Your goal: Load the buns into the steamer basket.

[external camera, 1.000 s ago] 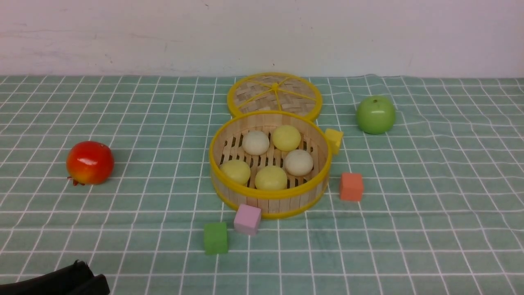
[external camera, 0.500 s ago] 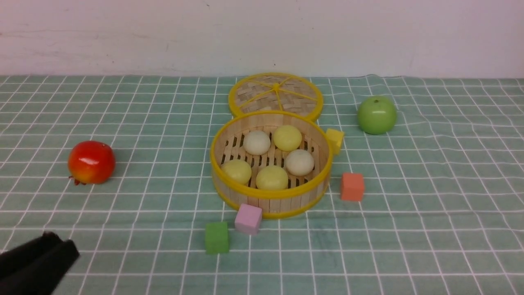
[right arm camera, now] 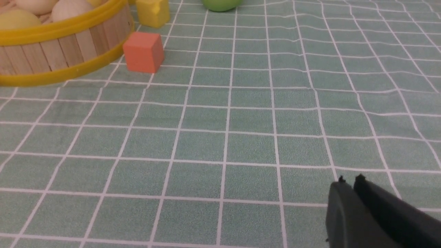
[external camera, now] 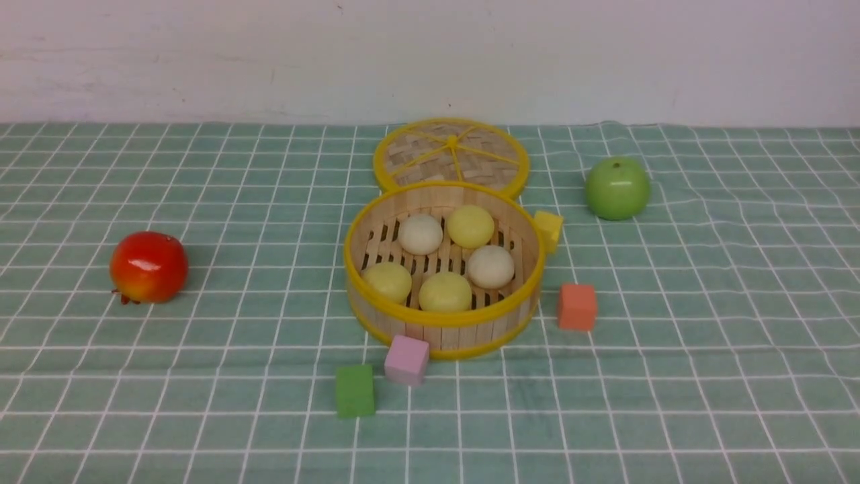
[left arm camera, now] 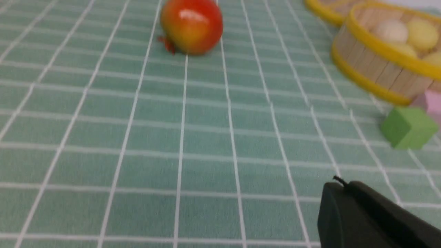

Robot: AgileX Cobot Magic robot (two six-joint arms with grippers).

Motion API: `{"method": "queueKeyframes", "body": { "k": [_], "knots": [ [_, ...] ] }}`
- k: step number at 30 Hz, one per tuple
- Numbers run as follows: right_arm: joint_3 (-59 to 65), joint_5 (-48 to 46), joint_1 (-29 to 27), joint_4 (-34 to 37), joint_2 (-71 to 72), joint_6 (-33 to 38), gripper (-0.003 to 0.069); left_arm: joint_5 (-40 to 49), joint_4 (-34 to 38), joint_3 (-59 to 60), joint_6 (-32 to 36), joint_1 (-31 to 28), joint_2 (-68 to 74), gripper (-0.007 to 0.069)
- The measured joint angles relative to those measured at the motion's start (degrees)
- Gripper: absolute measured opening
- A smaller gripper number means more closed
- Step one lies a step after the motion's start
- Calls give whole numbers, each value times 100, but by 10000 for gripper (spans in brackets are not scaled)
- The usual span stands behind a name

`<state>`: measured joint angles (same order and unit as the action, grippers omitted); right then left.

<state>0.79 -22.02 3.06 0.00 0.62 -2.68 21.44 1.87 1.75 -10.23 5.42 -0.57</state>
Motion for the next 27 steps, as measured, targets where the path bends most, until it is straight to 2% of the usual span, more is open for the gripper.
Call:
{"method": "queueKeyframes", "body": {
  "k": [8,27],
  "knots": [
    [0,0,0,0,0,0,41,38,11,0,-236,0,0,-14],
    [0,0,0,0,0,0,63,32,18,0,-253,0,0,-14]
  ]
}}
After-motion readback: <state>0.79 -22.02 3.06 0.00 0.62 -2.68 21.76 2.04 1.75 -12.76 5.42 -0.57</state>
